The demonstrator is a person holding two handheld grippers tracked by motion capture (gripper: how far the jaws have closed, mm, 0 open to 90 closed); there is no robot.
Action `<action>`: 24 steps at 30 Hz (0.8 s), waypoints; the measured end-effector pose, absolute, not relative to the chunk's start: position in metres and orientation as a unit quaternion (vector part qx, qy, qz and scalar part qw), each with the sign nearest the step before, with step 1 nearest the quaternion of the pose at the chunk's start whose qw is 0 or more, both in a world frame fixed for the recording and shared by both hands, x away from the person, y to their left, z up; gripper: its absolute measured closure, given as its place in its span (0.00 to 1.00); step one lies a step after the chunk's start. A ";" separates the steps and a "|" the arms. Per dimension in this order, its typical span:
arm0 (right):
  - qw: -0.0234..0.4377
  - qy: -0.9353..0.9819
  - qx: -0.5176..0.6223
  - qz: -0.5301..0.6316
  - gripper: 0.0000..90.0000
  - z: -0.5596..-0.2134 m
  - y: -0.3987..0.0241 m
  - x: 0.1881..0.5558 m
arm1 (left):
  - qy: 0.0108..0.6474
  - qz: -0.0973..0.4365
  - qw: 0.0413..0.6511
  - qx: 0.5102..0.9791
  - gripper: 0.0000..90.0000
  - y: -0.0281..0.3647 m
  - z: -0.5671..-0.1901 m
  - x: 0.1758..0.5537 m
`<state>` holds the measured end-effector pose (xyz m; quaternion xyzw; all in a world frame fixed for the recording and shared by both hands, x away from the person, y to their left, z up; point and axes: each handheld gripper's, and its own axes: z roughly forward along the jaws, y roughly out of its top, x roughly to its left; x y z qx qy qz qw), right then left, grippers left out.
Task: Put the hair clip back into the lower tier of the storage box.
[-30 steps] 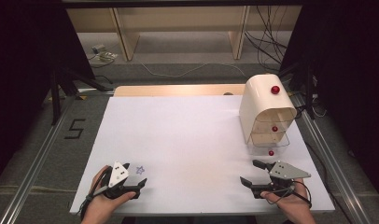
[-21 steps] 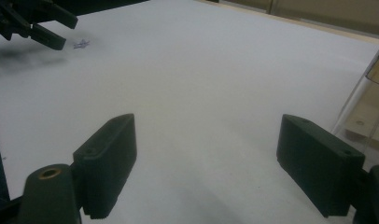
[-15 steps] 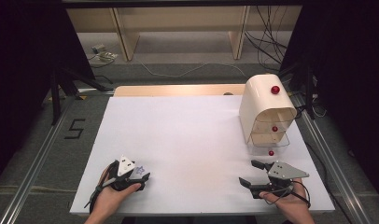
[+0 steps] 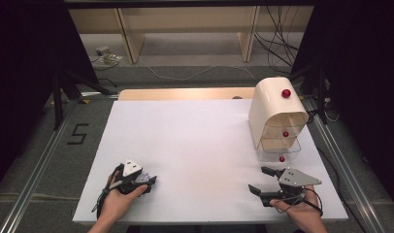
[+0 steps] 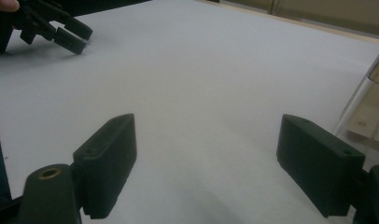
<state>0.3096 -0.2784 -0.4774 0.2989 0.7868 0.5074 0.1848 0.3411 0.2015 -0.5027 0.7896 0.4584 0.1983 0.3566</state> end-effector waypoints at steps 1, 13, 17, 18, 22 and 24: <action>0.185 0.787 0.299 0.508 0.23 -0.477 -0.278 0.309 | 0.461 0.199 0.356 0.788 0.41 0.202 -0.503 0.341; 0.185 0.786 0.299 0.508 0.23 -0.477 -0.279 0.309 | 0.461 0.202 0.359 0.786 0.52 0.200 -0.503 0.338; 0.185 0.786 0.299 0.508 0.23 -0.477 -0.279 0.309 | 0.462 0.201 0.359 0.785 0.56 0.202 -0.503 0.338; 0.185 0.786 0.299 0.508 0.23 -0.477 -0.279 0.309 | 0.462 0.201 0.360 0.785 0.56 0.202 -0.503 0.338; 0.184 0.787 0.299 0.508 0.23 -0.477 -0.279 0.309 | 0.462 0.202 0.361 0.785 0.61 0.204 -0.503 0.339; 0.185 0.787 0.300 0.507 0.23 -0.477 -0.278 0.309 | 0.462 0.202 0.362 0.785 0.62 0.205 -0.503 0.339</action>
